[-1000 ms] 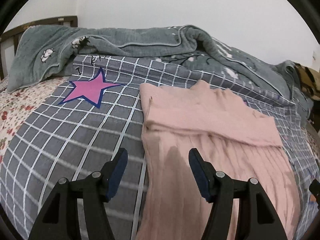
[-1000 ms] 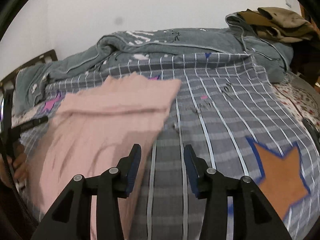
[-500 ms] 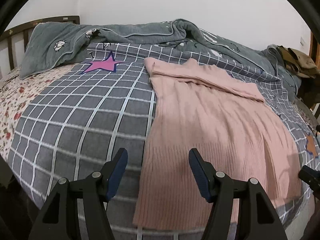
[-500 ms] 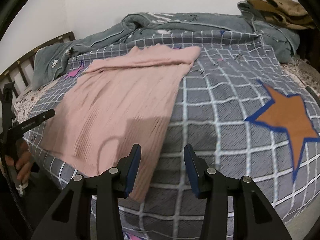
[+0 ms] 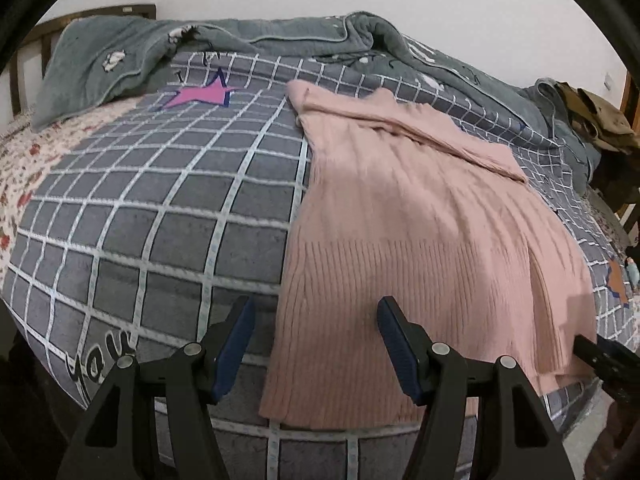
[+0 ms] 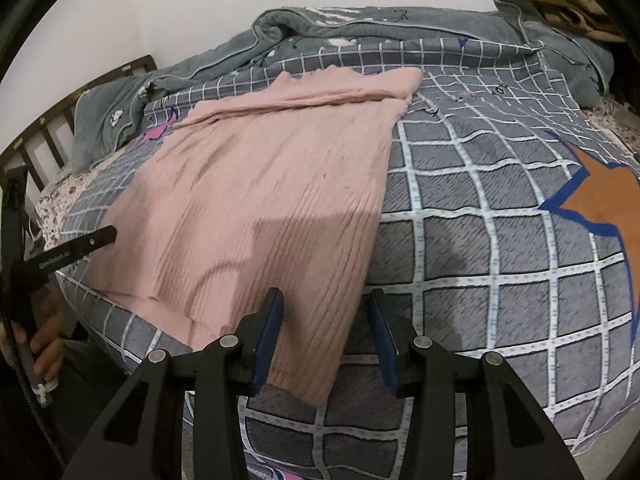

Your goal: Fold small clothes

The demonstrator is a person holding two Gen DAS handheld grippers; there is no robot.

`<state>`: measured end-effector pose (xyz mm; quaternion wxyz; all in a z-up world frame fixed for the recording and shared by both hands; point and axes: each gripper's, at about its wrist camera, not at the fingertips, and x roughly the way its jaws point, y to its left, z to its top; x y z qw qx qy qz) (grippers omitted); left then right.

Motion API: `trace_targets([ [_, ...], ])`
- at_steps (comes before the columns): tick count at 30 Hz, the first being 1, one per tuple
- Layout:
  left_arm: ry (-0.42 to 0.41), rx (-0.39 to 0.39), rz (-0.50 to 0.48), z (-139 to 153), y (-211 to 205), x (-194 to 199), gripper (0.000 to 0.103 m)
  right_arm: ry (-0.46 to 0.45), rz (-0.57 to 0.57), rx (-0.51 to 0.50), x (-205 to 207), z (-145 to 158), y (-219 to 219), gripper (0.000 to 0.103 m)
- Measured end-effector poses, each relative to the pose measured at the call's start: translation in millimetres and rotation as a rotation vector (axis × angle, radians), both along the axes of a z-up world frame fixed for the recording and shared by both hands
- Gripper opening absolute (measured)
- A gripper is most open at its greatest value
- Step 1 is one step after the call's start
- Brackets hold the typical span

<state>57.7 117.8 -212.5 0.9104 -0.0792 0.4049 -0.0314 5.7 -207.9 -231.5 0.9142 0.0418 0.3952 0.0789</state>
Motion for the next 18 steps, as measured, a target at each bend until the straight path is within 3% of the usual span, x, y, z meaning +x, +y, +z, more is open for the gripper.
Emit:
trace_targets([
  [2,0.015,-0.04,0.0,-3.5,6.1,-3.8,0.061,-0.007,0.003,-0.005,-0.9,-2.2,2.1,0.044],
  [4,0.023,-0.066,0.006,-6.5,10.7,-9.1,0.06,-0.026,0.015,0.001,-2.9,-4.1,5.3,0.033],
  [6,0.026,-0.077,-0.006,-9.2,11.1,-13.1,0.046,-0.033,0.019,0.004,-3.7,-6.5,8.6,0.026],
  [8,0.033,-0.076,-0.03,-11.5,7.3,-14.6,0.04,-0.045,0.024,-0.003,-4.4,-7.9,13.3,0.02],
  [12,0.028,-0.069,-0.055,-11.7,2.3,-15.9,0.019,-0.051,0.043,-0.002,-4.8,-8.2,17.1,0.018],
  [14,0.027,-0.076,-0.05,-11.6,2.4,-17.1,0.019,-0.047,0.048,0.014,-5.8,-7.3,14.1,0.01],
  [18,0.037,-0.095,-0.036,-12.1,4.4,-18.3,0.025,-0.032,0.044,0.067,-7.4,-7.0,4.0,0.009],
])
